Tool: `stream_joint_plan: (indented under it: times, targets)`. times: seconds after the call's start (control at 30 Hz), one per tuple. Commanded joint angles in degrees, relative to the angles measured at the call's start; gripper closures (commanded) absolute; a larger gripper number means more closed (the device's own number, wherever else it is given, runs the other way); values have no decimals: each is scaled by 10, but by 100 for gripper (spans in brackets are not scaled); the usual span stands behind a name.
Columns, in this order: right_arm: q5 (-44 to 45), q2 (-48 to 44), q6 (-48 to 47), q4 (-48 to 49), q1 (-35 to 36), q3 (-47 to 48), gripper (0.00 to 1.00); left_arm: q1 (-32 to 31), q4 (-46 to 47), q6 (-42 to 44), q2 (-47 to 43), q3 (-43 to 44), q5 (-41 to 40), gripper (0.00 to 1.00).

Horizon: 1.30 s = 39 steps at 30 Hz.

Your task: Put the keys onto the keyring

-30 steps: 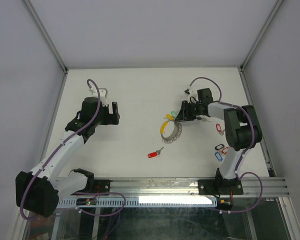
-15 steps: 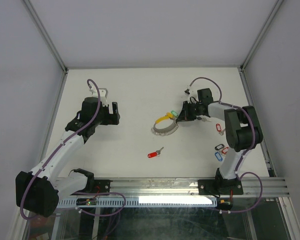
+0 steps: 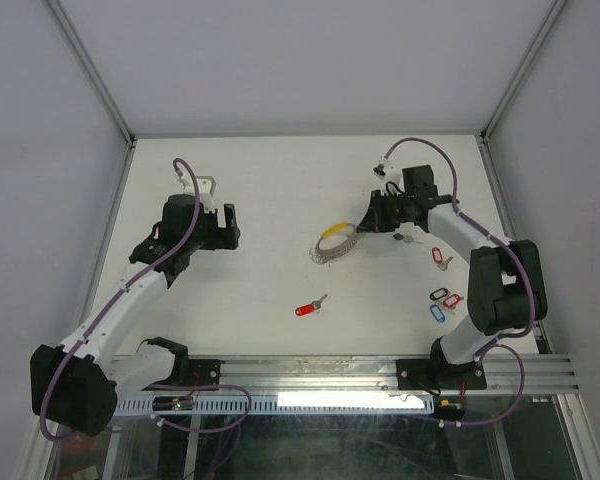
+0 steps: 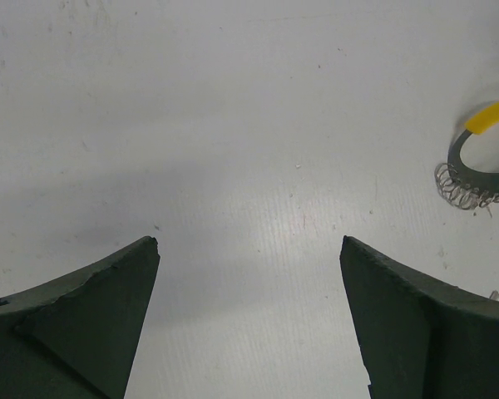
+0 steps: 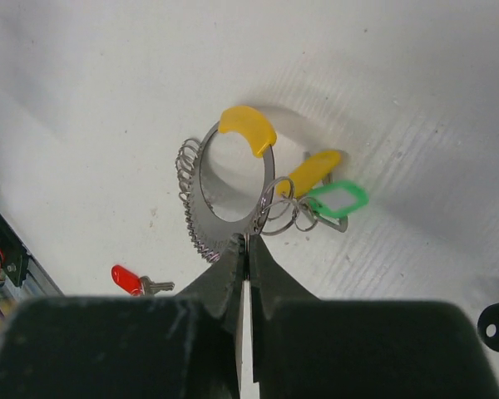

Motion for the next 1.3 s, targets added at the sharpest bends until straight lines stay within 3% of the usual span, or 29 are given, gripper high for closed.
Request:
stream_joint_plan:
  times: [0.0,0.37,0.67,0.8,1.07,1.27]
  targets:
    - [26,-40,-30,-50,30,52,100,-4,29,8,-23,17,34,11]
    - [71,-83,-66,-118,144,122,100,-5,112,-16,-54,2,164,6]
    - [4,-163,-61,-115,165,165,100,-35,237,-35,-133,-26,215,10]
    - [-41,-196,-68,-106,169,174,100,-55,344,-12,-176,-70,300,15]
    - [-109,-303,-52,63,175,98,100,-66,457,31,-170,-64,452,39]
    - [-163,-351,-55,207,182,39,100,-86,531,16,-137,-38,501,40]
